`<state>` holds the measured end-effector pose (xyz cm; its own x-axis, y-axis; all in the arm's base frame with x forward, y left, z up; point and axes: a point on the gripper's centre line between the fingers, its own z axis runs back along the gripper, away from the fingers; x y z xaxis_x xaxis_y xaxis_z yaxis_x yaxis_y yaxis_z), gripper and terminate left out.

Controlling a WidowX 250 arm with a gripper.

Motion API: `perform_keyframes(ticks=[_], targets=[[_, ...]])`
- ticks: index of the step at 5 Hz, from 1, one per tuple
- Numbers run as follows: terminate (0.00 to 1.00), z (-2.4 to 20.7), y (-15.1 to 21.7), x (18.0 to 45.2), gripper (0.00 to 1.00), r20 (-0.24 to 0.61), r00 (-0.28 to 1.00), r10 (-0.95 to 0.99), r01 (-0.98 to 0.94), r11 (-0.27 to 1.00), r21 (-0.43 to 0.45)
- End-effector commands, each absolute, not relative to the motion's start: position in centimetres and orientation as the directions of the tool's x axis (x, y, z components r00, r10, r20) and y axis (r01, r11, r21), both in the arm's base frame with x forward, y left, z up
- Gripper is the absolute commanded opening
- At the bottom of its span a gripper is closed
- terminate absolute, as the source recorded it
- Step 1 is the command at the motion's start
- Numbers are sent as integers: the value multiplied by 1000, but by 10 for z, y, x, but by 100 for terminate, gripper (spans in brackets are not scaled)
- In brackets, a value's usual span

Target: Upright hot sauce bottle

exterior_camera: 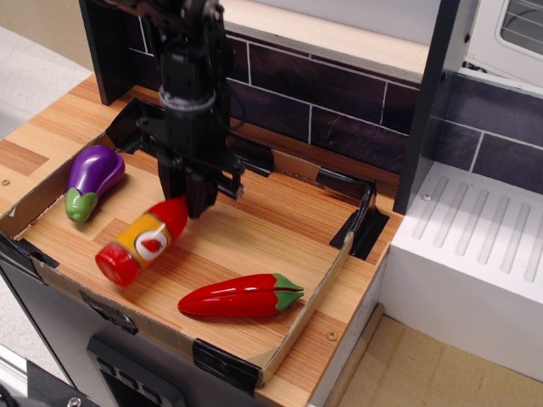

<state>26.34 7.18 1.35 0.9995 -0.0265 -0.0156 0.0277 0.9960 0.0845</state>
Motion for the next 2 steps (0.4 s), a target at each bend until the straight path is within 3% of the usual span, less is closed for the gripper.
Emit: perform_keyframes(ticks=[1,2], targets=[[0,40,72,288,0,116,993,11,-20,997,77],[0,44,74,291,0,77,997,25,-31,996,84]])
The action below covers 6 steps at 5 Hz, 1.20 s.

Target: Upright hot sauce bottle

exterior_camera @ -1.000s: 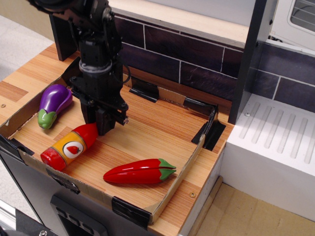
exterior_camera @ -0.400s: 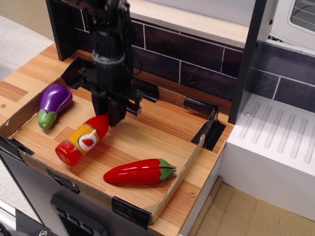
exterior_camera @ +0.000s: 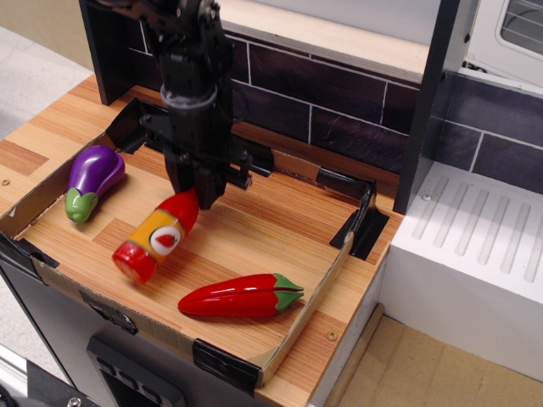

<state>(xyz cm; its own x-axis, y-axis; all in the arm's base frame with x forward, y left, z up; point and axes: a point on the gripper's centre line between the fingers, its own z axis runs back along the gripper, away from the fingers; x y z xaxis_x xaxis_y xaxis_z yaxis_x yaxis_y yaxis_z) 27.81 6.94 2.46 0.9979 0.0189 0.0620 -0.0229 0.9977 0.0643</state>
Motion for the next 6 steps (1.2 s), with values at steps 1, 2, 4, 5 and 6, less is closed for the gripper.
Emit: perform_keyframes(ticks=[1,2,4,5,6], targets=[[0,55,72,297,0,132,991,36,-45,997,67],[0,67,71,309,0,224,973,59,-71,996,46],[0,79,68,316,0,489,871,51,-50,999,-16],[0,81,68,321,0,572,819,40,-36,999,-19],[0,84,69,323,0,661,750,18,-11,1000,-14]])
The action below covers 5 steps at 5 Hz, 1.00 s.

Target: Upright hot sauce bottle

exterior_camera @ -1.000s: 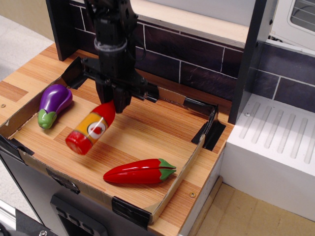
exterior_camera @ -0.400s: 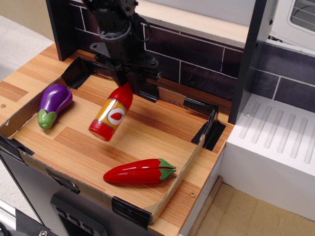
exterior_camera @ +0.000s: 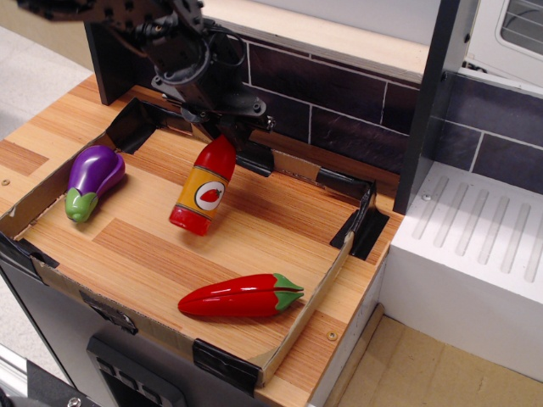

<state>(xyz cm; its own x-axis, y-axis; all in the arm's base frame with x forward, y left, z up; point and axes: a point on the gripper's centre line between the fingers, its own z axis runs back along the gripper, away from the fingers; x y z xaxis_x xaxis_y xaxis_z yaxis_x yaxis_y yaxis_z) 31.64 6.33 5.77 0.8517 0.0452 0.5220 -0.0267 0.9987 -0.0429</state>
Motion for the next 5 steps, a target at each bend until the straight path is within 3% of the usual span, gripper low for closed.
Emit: perform_keyframes(ticks=[1,5], targets=[[0,92,72,324,0,726,686,35,-11,999,-38],[0,96,75,318,0,885,461,71,-15,997,-73]])
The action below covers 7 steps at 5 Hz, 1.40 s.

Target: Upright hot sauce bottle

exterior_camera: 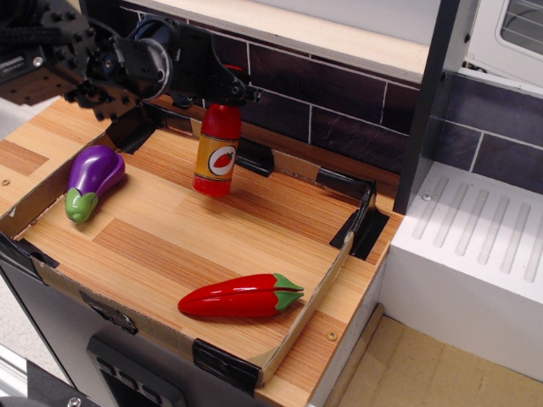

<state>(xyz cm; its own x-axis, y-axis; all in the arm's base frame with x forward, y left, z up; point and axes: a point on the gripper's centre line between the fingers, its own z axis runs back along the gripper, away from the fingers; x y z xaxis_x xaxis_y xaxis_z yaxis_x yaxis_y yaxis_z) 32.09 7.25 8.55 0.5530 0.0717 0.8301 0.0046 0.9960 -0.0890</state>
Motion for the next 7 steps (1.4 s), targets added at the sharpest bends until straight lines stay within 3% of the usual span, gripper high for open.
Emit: perform_keyframes(ticks=[1,2,4,5,6,7], targets=[[0,94,72,316,0,923,379,73,-44,997,-61],[0,92,69,312,0,947,314,69,-72,996,-48],[0,92,67,303,0,968,214,128,-117,988,-104],[0,95,68,300,100,954,241,177,-163,977,-140],[0,99,69,300,100,946,250,205,-203,967,-156],[100,103,72,299,100,937,259,234,-219,959,-179]])
